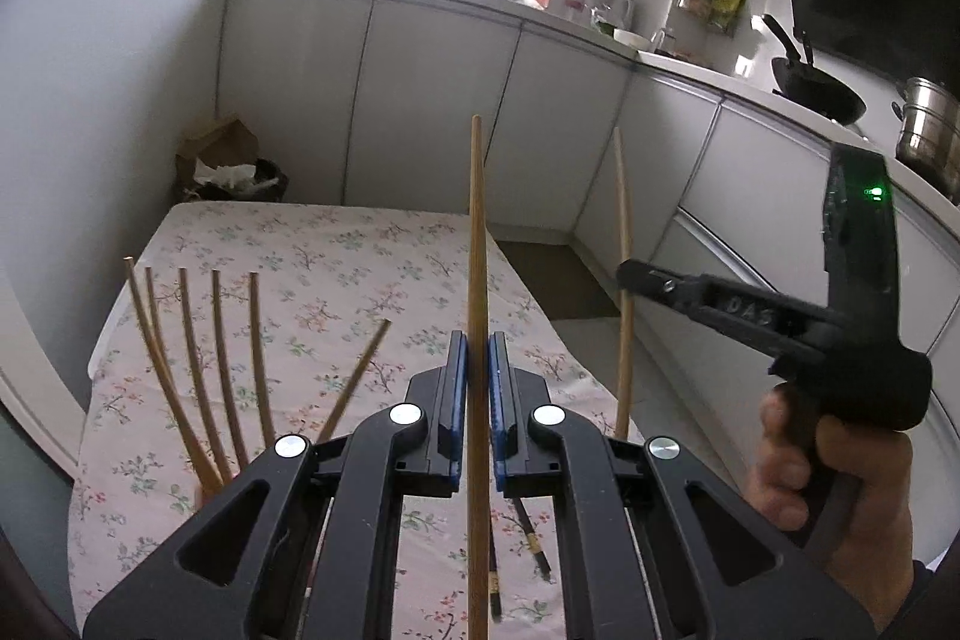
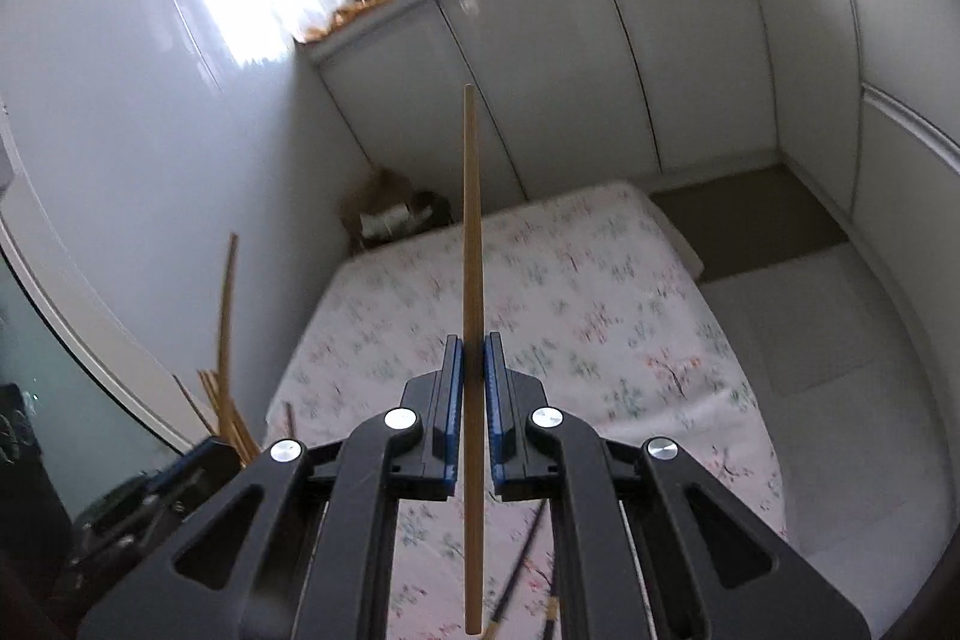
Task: Organize utensils
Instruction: 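Lift both held chopsticks upright and carry them over the pink holder, then drop the chopsticks into the pink holder by opening both tools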
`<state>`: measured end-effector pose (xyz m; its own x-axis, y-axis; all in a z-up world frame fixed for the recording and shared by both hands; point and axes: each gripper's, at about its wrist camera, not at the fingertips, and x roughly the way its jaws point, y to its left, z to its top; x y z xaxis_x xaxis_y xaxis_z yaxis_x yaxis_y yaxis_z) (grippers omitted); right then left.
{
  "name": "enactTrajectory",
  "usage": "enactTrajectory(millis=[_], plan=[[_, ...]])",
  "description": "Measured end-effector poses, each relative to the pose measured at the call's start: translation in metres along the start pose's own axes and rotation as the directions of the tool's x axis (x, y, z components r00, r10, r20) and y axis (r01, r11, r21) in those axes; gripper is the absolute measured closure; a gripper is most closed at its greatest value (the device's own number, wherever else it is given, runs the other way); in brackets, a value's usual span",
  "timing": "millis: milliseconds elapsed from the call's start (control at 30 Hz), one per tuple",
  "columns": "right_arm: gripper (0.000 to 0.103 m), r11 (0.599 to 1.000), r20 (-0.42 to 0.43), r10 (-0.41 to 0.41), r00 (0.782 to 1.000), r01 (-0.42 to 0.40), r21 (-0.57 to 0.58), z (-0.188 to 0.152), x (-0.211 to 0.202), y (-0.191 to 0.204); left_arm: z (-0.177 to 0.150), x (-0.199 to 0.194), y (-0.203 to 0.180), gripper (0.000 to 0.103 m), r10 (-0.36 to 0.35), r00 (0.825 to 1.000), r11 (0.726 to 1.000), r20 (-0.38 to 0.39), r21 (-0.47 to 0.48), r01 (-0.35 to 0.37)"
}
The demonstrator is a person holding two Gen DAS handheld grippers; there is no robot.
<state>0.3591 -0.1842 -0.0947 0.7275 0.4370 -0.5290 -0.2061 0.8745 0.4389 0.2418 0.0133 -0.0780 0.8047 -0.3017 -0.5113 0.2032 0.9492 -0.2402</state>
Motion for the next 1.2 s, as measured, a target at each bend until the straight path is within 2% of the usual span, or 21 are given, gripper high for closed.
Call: enactTrajectory(millis=[133,333,467,533,833,967,1200], plan=[[0.096,1.0,0.045,0.019,0.999,-0.02,0.015,0.001,-0.003,0.002,0.001,-0.007,0.003,0.097,-0.005,1.0,1.0,0.026,0.002,0.005],[0.096,0.998,0.11,0.07,0.991,-0.069,-0.009,-0.001,-0.01,0.014,0.01,-0.03,0.028,0.097,-0.023,0.993,0.999,0.117,-0.029,0.027],[0.096,0.995,0.153,0.104,0.983,-0.103,-0.011,-0.004,-0.013,0.025,0.015,-0.04,0.05,0.097,0.003,0.985,0.997,0.17,-0.071,0.009],[0.096,0.993,0.17,0.121,0.978,-0.12,-0.017,-0.008,-0.012,0.034,0.013,-0.043,0.062,0.097,0.023,0.976,0.996,0.216,-0.089,-0.004],[0.096,0.981,0.151,0.183,0.971,-0.171,-0.092,-0.033,0.004,0.08,-0.01,-0.029,0.075,0.097,0.081,0.954,0.997,0.288,-0.037,-0.073],[0.096,0.979,0.139,0.189,0.972,-0.175,-0.107,-0.039,0.01,0.089,-0.017,-0.021,0.081,0.097,0.099,0.946,0.995,0.31,-0.034,-0.094],[0.096,0.977,0.135,0.186,0.973,-0.168,-0.131,-0.05,0.016,0.104,-0.034,-0.008,0.087,0.096,0.172,0.927,0.985,0.333,-0.036,-0.169]])
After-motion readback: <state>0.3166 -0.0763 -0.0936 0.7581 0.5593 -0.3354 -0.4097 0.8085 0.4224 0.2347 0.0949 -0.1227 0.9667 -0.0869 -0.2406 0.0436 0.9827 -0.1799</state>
